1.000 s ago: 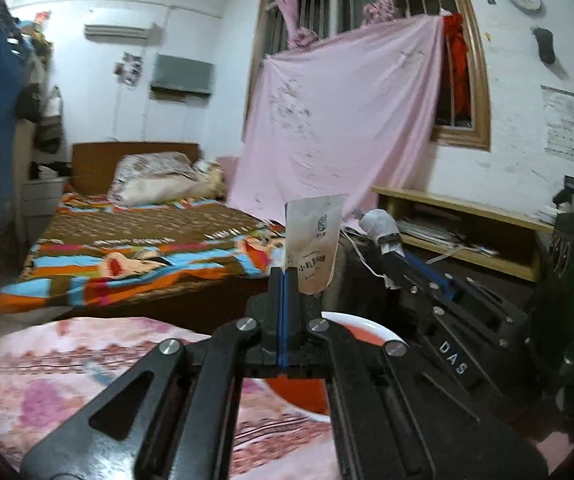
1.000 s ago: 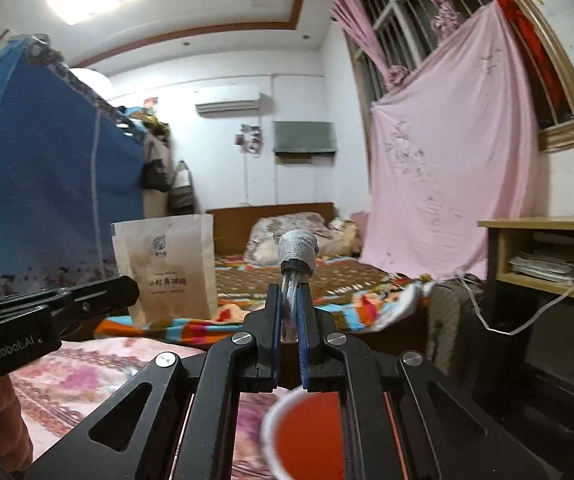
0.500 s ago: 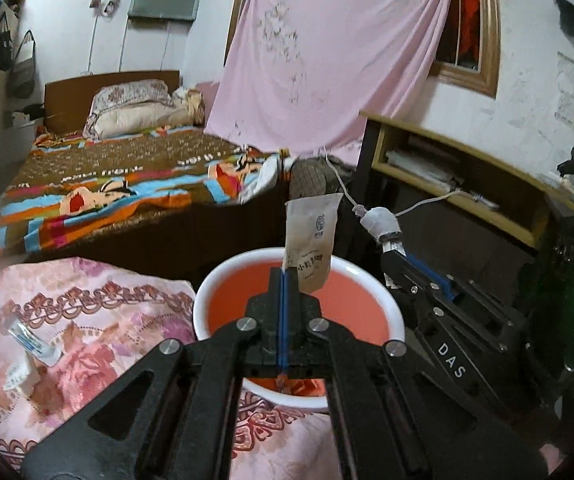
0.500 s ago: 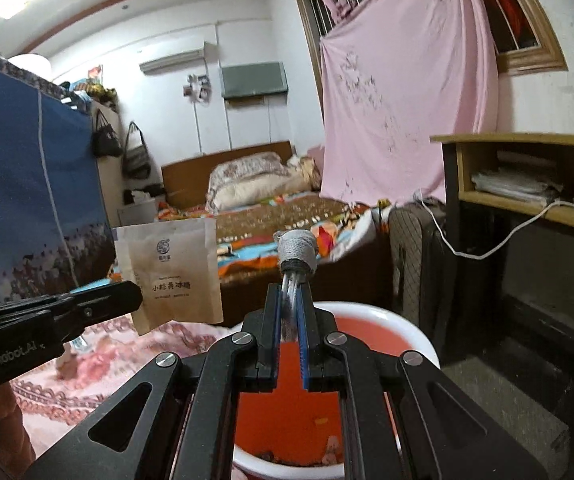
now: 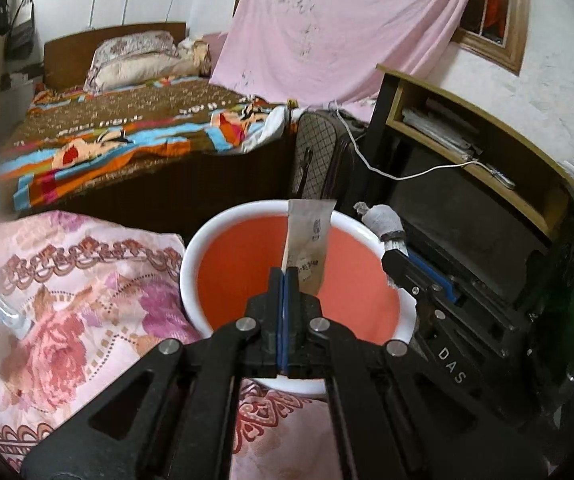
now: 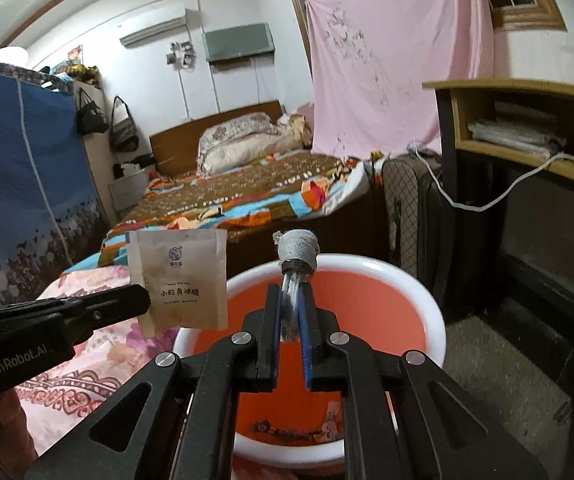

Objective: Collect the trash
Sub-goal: 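Open both tools to drop the packet and tissue into the basin, then move both open tools back over the remaining items on the bed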

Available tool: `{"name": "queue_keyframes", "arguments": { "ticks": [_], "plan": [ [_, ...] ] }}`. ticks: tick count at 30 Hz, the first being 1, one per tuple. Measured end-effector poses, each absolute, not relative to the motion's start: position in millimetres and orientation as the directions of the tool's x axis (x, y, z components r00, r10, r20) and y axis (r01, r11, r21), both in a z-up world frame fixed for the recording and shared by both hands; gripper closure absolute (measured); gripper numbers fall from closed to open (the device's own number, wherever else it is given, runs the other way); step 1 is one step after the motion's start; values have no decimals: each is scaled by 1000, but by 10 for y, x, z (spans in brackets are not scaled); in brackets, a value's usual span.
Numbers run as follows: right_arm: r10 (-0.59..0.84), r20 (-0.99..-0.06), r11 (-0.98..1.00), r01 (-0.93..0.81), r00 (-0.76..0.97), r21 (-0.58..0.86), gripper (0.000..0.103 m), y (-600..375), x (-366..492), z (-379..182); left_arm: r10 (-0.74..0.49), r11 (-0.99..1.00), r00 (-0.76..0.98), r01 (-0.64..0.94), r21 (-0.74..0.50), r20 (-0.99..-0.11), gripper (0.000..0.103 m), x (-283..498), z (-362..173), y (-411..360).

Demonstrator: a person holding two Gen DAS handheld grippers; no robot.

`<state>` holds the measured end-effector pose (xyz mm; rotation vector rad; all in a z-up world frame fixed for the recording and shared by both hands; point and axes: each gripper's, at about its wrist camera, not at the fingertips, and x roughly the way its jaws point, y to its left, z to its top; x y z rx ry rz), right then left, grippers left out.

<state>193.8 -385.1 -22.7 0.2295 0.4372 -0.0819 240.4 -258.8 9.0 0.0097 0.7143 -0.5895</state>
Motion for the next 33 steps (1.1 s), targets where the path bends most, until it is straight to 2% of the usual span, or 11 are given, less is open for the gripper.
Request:
{"name": "queue_keyframes", "arguments": {
  "ticks": [9,13,17,21,23,26,29,30,31,33],
  "plan": [
    [-43,-463,969,150,885,196,92,-3866,1936,-239,-508,841,575,492,-226,-641,61,2454,38,-2533],
    [-46,-463,971,148,885,187,88,-3849,1933,-207,-506,845,593,486,-223,-627,48,2438,91,-2475],
    [-47,-453,973,143,890,179,79,-3828,1916,-157,-504,852,614,470,-231,-608,42,2422,157,-2383],
    [-54,-433,977,138,900,164,74,-3761,1874,-71,-491,864,642,445,-235,-589,35,2391,222,-2238],
    [-58,-411,979,133,910,156,71,-3721,1836,-8,-480,873,666,425,-238,-571,25,2354,273,-2124],
    [-77,-365,980,137,928,142,55,-3646,1768,109,-465,884,709,402,-238,-530,15,2280,349,-1939],
    [-84,-314,980,135,946,143,40,-3571,1703,240,-411,911,783,348,-220,-466,12,2159,451,-1671],
    [-87,-293,980,135,952,147,26,-3545,1675,285,-397,917,801,332,-219,-447,12,2134,474,-1591],
    [-88,-268,979,132,959,152,19,-3516,1643,329,-384,922,816,318,-220,-431,11,2111,495,-1516],
    [-74,-230,981,112,970,158,17,-3456,1599,406,-335,939,855,269,-213,-396,9,2039,543,-1330]
  ]
}}
